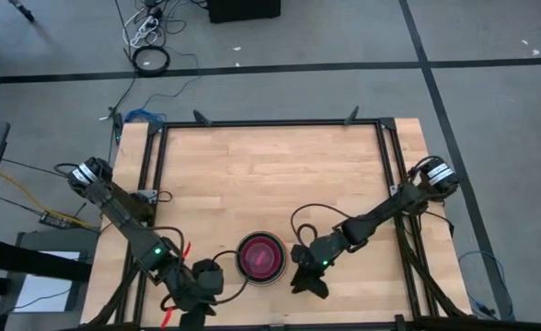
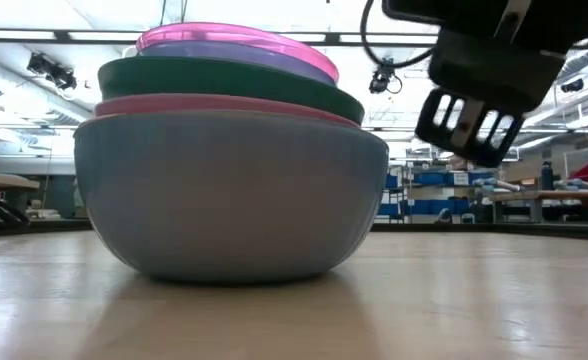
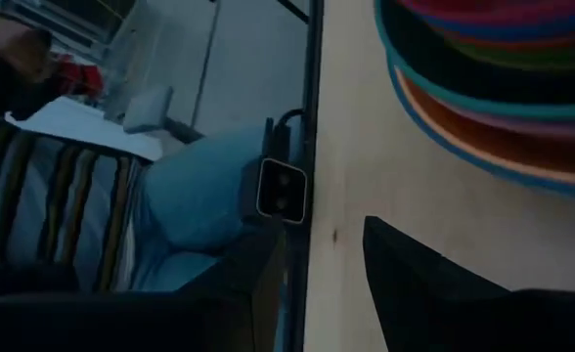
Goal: Nest bowls inside each other
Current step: Move the stacked bowls to the top center of the table
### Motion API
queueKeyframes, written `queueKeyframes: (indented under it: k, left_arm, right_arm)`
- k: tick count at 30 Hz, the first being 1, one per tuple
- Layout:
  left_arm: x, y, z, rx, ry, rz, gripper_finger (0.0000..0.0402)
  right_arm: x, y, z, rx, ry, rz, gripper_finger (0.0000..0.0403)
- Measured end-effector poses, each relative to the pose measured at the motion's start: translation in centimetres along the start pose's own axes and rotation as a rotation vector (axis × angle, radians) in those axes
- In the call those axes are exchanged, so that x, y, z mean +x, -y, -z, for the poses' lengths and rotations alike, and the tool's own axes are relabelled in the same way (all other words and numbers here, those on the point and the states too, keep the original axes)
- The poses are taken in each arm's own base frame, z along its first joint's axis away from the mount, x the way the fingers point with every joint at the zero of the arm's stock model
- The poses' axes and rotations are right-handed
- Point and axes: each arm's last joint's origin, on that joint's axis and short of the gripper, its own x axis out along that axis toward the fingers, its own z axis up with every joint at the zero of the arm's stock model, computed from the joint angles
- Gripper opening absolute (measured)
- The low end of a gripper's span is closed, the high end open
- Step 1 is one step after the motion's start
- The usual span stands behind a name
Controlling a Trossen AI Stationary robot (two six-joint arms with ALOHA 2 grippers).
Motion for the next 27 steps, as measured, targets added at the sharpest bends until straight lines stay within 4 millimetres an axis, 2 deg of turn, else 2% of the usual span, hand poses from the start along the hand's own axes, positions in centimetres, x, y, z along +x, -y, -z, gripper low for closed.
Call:
queueKeyframes:
  k: [8, 15, 27]
  left_arm:
    - [0.0, -0.1, -0.1, 0.005, 0.035, -0.028, 0.0127]
    - [0.0, -0.2, -0.2, 0.01, 0.06, -0.052, 0.0127]
    - [0.0, -0.4, -0.4, 0.029, 0.089, -0.076, 0.0127]
  right_arm:
    - [2.4, 2.0, -0.1, -0.004, 0.056, -0.104, 0.013]
    - [3.7, 3.3, -0.2, -0.002, 0.102, -0.141, 0.013]
    - [3.7, 5.9, -1.8, 0.068, 0.274, 0.059, 0.013]
